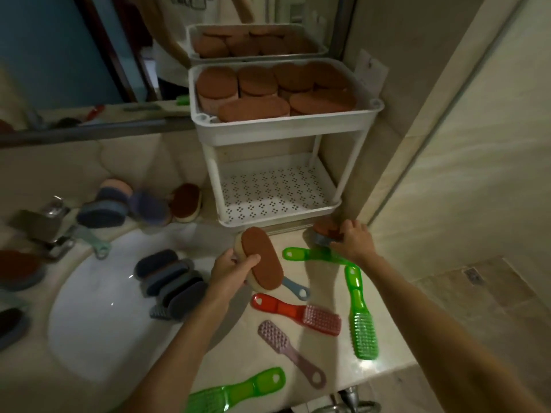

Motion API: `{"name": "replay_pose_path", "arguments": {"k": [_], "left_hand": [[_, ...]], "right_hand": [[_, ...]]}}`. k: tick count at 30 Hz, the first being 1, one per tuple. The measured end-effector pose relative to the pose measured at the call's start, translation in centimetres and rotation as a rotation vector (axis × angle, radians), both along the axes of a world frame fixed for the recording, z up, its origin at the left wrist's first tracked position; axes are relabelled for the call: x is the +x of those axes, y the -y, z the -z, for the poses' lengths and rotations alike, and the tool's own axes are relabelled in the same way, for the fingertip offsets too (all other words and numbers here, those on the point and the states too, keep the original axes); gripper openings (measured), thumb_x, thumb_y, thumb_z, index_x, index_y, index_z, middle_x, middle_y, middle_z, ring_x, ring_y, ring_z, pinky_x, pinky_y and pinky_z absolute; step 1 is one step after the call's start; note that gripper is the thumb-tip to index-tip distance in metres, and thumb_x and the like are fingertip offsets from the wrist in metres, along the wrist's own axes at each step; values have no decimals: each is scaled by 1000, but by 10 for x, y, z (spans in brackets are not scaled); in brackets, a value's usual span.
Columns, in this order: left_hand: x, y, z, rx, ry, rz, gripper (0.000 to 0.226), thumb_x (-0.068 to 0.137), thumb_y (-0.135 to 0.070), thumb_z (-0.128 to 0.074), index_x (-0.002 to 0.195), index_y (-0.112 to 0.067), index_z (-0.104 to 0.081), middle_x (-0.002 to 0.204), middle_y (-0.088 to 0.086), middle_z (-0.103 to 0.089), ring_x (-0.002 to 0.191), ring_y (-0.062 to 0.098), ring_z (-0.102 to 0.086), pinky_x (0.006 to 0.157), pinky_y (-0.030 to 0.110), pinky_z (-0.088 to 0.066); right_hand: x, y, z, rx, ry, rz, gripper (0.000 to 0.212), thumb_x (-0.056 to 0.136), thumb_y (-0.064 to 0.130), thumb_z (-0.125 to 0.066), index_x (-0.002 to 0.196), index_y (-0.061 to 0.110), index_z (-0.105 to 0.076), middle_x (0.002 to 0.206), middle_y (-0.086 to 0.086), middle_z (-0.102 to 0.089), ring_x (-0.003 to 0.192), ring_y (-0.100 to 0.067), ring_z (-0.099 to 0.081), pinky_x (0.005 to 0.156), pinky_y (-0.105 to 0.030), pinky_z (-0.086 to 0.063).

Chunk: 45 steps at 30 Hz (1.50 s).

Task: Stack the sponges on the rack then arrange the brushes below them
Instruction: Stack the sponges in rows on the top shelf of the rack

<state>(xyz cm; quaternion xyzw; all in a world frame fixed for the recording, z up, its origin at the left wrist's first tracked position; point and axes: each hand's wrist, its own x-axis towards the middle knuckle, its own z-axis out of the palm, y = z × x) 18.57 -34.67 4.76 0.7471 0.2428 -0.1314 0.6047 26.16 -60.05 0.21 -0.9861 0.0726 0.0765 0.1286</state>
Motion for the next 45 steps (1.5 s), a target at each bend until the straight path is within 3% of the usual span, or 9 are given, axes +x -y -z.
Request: {"name": "replay_pose_path", "arguments": {"k": [7, 13, 21, 25, 29, 33, 36, 41, 45], "left_hand": [[5, -7, -4, 25, 25, 13, 16, 86, -22, -63, 76, -26, -51, 99, 5, -61, 96, 24, -60, 91, 41, -52], [7, -1, -8, -3, 49, 42, 14, 85, -19, -64, 79, -26, -53, 100, 5, -63, 98, 25, -62, 91, 42, -53], [2, 0, -40, -63, 295, 85, 20, 83, -16, -63, 87, -29, -48, 97, -1, -63, 91, 17, -60, 71, 26, -49], [1, -7, -83, -139, 494, 139, 19, 72, -34, -56, 90, -28, -57, 93, 0, -65, 87, 16, -62, 62, 20, -48], [19, -21, -133, -187, 648, 15, 4, 86, -18, -60, 89, -17, -63, 78, -4, -67, 68, 5, -64, 52, 11, -48], [40, -39, -176, -227, 686, -121, 4, 88, -25, -57, 85, -24, -59, 80, -5, -65, 74, 11, -61, 56, 21, -50], [60, -53, -199, -378, 641, -218, 7, 89, -30, -54, 93, -25, -58, 92, -2, -62, 91, 19, -59, 77, 31, -47], [98, -76, -228, -723, 530, -304, 11, 90, -26, -48, 87, -22, -57, 89, 4, -60, 83, 20, -56, 77, 34, -45], [129, -93, -228, -921, 410, -279, 22, 90, -28, -47, 102, -13, -55, 102, 14, -57, 98, 30, -55, 101, 46, -40]], "right_hand": [[13, 1, 2, -27, -139, 1, 61, 77, 43, -66, 121, 6, -44, 128, -20, -48, 121, -40, -44, 103, -40, -39], [3, 5, -3, 49, -107, 14, 52, 71, 29, -73, 112, 7, -49, 123, -21, -41, 109, -42, -53, 97, -39, -44], [-41, -6, -26, 132, 514, -199, 43, 60, 22, -76, 88, 5, -49, 111, -24, -49, 102, -35, -45, 84, -44, -48], [-55, -30, -62, 144, 823, -261, 38, 65, 37, -59, 87, 11, -42, 107, -20, -54, 100, -26, -41, 84, -31, -38], [-42, -66, -121, 301, 982, -210, 40, 65, 38, -61, 89, 12, -42, 109, -23, -54, 101, -24, -45, 83, -26, -38], [-19, -101, -171, 389, 1006, -226, 42, 65, 35, -66, 89, 13, -40, 108, -15, -50, 92, -17, -45, 73, -12, -32], [5, -127, -202, 455, 959, -198, 45, 67, 28, -76, 89, 8, -44, 107, -10, -48, 91, -18, -48, 70, -23, -42], [51, -167, -242, 459, 797, -82, 51, 74, 39, -71, 105, 8, -45, 111, -8, -47, 98, -24, -51, 76, -31, -45], [85, -194, -257, 435, 646, -44, 54, 77, 46, -66, 110, 8, -46, 113, -12, -54, 102, -30, -55, 80, -37, -47]]}}
